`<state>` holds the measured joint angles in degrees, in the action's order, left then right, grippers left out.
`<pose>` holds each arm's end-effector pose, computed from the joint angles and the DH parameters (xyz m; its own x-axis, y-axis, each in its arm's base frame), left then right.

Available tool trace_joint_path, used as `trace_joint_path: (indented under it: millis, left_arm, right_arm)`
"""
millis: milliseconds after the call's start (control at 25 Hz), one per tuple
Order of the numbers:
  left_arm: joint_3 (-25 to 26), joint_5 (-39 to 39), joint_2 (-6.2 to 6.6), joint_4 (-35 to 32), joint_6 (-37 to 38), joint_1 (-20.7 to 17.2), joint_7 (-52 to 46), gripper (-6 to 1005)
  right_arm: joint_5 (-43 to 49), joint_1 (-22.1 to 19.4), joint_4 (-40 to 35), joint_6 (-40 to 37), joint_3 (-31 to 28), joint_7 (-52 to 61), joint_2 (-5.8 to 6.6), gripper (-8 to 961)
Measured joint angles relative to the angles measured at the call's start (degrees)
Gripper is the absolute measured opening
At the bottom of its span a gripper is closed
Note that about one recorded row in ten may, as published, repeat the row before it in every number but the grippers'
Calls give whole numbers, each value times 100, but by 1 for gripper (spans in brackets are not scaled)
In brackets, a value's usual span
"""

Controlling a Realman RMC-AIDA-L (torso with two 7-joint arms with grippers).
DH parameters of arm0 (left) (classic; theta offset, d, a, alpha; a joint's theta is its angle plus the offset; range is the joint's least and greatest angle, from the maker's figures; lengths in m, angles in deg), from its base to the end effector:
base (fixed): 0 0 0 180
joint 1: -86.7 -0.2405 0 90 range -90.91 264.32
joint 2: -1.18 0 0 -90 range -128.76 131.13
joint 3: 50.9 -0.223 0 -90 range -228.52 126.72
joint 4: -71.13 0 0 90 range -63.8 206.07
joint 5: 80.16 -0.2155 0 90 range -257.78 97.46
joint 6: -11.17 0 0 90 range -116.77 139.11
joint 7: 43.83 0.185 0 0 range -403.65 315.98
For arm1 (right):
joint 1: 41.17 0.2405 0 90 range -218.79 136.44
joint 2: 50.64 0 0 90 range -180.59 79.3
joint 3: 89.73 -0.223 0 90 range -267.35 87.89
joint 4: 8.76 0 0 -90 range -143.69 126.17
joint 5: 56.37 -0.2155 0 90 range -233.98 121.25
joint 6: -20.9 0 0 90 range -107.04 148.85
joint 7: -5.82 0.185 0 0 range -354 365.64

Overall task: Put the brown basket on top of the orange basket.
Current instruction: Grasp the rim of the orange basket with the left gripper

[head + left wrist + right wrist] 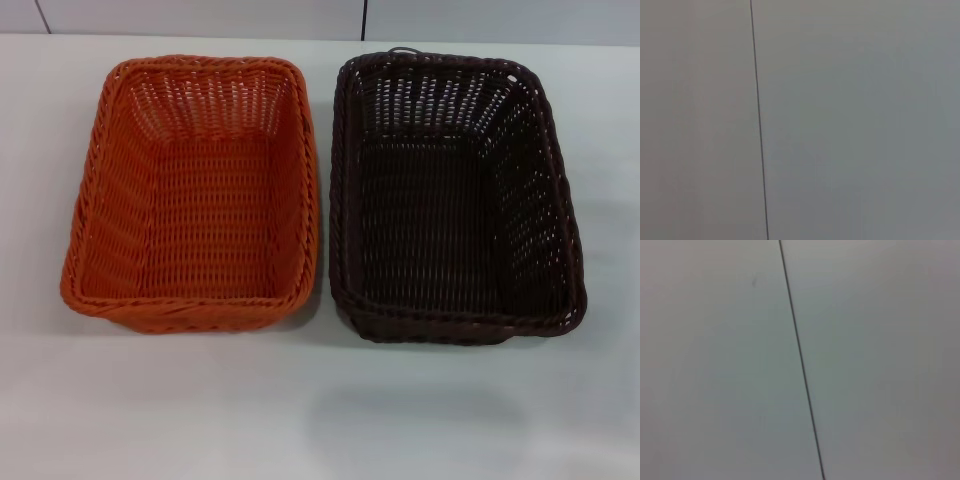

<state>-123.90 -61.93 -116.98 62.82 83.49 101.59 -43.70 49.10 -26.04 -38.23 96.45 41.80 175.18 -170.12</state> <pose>-0.4036 0.2934 0.1191 0.8081 -0.0961 0.5812 0.5571 0.4453 -0.7010 0.3037 0.3328 0.0444 0.6319 0.2411 -0.7366 -0.7720 0.2801 -0.5706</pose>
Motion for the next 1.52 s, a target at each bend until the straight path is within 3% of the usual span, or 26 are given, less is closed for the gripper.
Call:
trace_joint_path:
  millis: [400,560,600,680,720,760,800,840,880,920,960,1000,1040,1120,1160,1200,1280,1360,1440,1520]
  left_arm:
    - [51,-3,-28,-66,11,102,-17,811]
    - [-84,-169,19,-342,-231,68,-55,810]
    - [-147,-554,105,-1609,-1446,-289,-71,810]
    - [-148,-841,137,-2416,-2361,-489,-71,809]
    - [-119,-1151,140,-3348,-3439,-675,-44,809]
    - [-119,-1151,140,-3348,-3439,-675,-44,809]
    - [-51,-1400,101,-4160,-4380,-800,-23,808]
    - [-51,-1400,101,-4160,-4380,-800,-23,808]
    - [-54,-1488,95,-4585,-4817,-880,-64,808]
    - [-213,-1588,163,-5301,-5785,-999,-225,808]
    - [-213,-1588,163,-5301,-5785,-999,-225,808]
    - [-569,-1564,400,-6045,-6955,-1071,-410,807]
    - [-569,-1564,400,-6045,-6955,-1071,-410,807]
    - [-1077,-1172,791,-7031,-8686,-1082,-444,807]
    - [-1077,-1172,791,-7031,-8686,-1082,-444,806]
    - [-1119,-942,830,-7355,-9152,-1076,-279,806]
    - [-1023,-371,791,-7919,-9964,-1049,339,798]
    - [-655,222,622,-8333,-10800,-939,1096,781]
    - [-99,757,371,-8613,-11666,-753,1822,765]
    - [716,1216,14,-8791,-12621,-467,2632,740]
  right_arm:
    - [-13,139,13,23,22,-1,21,829]
    - [-5,185,11,-18,33,0,21,829]
    - [-1,188,8,-19,33,0,21,829]
    - [1,193,4,-20,32,0,21,829]
    - [1,195,-7,-25,31,0,18,829]
    - [1,195,-7,-25,31,0,18,829]
    - [0,194,-11,-33,30,0,17,829]
    - [1,197,-19,-42,31,0,14,829]
    - [1,199,-20,-64,30,0,14,829]
    - [1,203,-22,-101,34,0,13,829]
    - [1,204,-24,-107,36,0,12,829]
    - [0,203,-26,-112,36,1,12,829]
    - [0,203,-26,-112,36,1,12,829]
    - [1,222,-38,-154,39,0,12,829]
    - [0,232,-40,-170,39,0,12,829]
    - [-2,246,-40,-184,39,0,14,829]
    - [-7,264,-41,-193,39,0,16,829]
    - [-13,283,-41,-213,39,0,18,829]
    - [-14,302,-37,-255,40,0,22,829]
    - [-20,317,-32,-323,36,0,29,829]
